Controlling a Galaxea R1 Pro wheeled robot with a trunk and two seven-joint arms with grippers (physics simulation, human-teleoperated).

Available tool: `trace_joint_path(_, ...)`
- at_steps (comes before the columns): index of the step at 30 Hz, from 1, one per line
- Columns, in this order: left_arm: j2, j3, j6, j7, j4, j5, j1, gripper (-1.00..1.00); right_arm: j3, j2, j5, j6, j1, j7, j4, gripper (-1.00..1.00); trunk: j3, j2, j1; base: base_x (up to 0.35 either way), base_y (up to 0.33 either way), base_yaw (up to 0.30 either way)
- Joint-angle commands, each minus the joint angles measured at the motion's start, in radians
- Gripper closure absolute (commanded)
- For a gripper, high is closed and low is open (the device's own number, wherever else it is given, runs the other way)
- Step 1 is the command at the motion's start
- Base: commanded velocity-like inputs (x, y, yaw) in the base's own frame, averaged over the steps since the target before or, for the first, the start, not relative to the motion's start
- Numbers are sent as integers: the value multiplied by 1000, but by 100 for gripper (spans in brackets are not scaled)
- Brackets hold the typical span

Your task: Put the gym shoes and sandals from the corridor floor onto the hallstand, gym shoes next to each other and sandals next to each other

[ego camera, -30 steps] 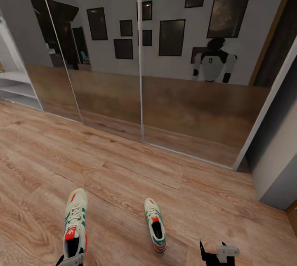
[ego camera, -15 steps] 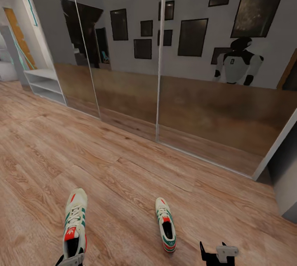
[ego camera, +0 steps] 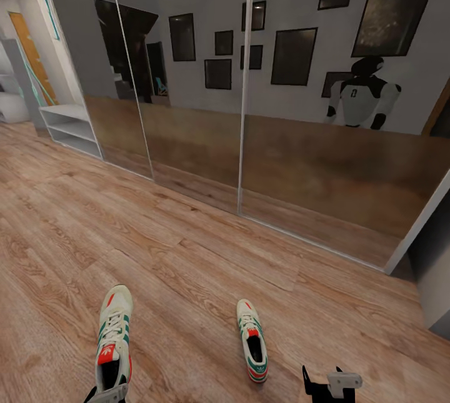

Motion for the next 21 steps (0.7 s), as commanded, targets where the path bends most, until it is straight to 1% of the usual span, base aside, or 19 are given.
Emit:
trace_joint_path(1, 0, 0, -3, -3, 0, 4, 0, 100, -7, 0, 10, -3, -1, -2, 1, -100, -1, 0, 0, 0, 0, 0)
trace_joint_path(9, 0, 0, -3, -3, 1, 4, 0, 100, -7, 0, 10, -3, -1, -2, 1, -100, -1, 0, 0, 0, 0, 18)
trace_joint_path(13, 0, 0, -3, -3, 1, 4, 0, 100, -7, 1, 10, -3, -1, -2, 1, -100, -1, 0, 0, 0, 0, 189)
trace_joint_path(21, 0, 0, -3, -3, 0, 4, 0, 100, -7, 2, 10, -3, -1, -2, 1, -100, -1, 0, 0, 0, 0, 261)
